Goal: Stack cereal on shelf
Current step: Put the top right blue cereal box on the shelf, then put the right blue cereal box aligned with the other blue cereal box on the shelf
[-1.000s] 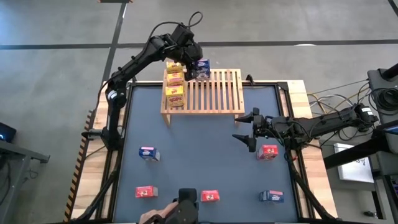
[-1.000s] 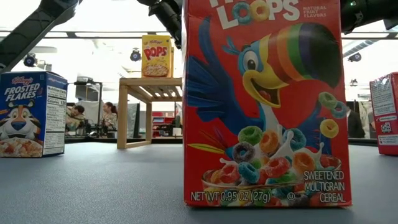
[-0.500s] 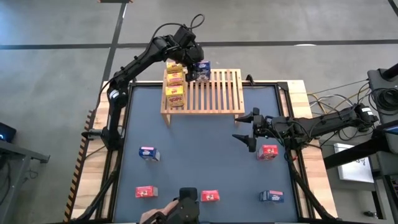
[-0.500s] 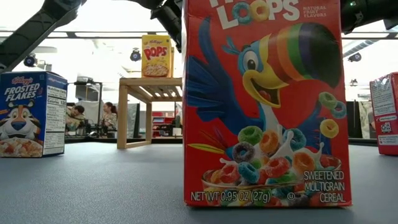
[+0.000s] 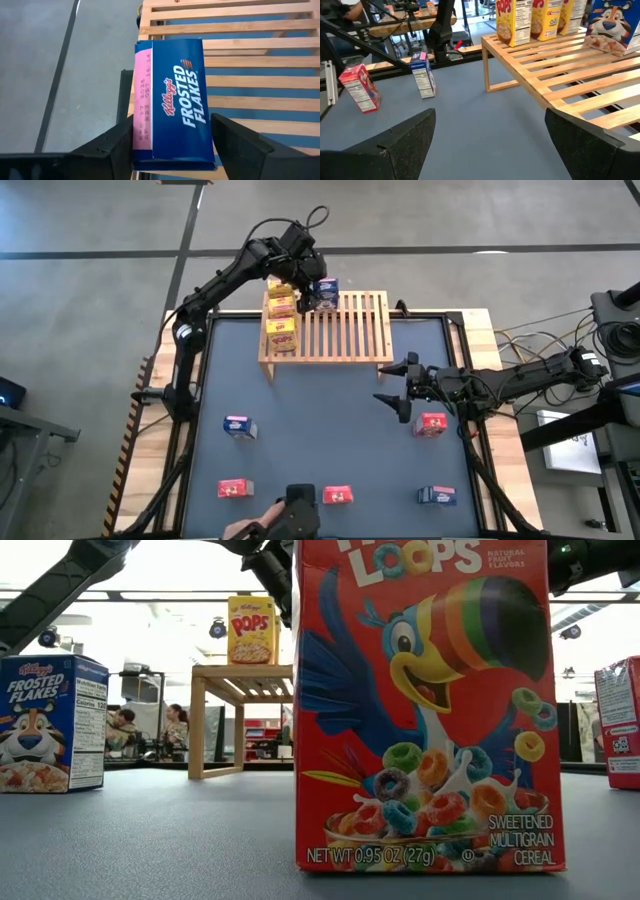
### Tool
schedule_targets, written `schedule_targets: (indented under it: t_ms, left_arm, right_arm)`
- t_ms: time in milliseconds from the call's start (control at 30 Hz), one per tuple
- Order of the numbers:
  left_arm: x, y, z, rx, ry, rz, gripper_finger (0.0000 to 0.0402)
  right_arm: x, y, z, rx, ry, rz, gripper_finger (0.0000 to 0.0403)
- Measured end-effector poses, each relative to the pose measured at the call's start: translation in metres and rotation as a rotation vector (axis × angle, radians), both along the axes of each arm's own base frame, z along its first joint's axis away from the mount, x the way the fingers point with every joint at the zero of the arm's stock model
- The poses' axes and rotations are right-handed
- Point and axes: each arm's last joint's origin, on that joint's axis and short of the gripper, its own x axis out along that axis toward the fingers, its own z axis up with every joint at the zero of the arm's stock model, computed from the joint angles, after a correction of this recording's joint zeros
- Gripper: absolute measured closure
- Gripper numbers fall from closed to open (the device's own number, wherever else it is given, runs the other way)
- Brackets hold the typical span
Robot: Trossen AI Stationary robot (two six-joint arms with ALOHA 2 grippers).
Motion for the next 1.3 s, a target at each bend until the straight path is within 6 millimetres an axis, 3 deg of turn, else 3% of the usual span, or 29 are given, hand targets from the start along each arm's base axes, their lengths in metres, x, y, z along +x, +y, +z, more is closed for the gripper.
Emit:
schedule_targets:
  t_ms: [333, 733, 867, 1033, 1300]
  left_arm:
    - [-0.007, -0.005, 0.013, 0.030, -0.004, 0.006, 0.0173]
    - [-0.039, -0.032, 0.061, 0.109, -0.075, 0.039, 0.0173]
    - [-0.049, -0.051, 0.080, 0.079, -0.146, 0.029, 0.0174]
    - [-0.067, -0.087, 0.104, -0.098, -0.282, -0.154, 0.0192]
    - [-0.089, -0.150, 0.120, -0.077, -0.189, -0.174, 0.0229]
  right_arm:
    - [0.000, -0.001, 0.000, -0.004, 0.005, -0.018, 0.0038]
    - [-0.001, -0.001, -0.004, -0.007, 0.024, -0.017, 0.0038]
    - [-0.001, -0.001, -0.005, -0.008, 0.029, -0.017, 0.0038]
    - [-0.001, -0.001, -0.005, -0.012, 0.030, -0.016, 0.0038]
    - [-0.001, -0.001, -0.006, -0.006, 0.031, -0.015, 0.0038]
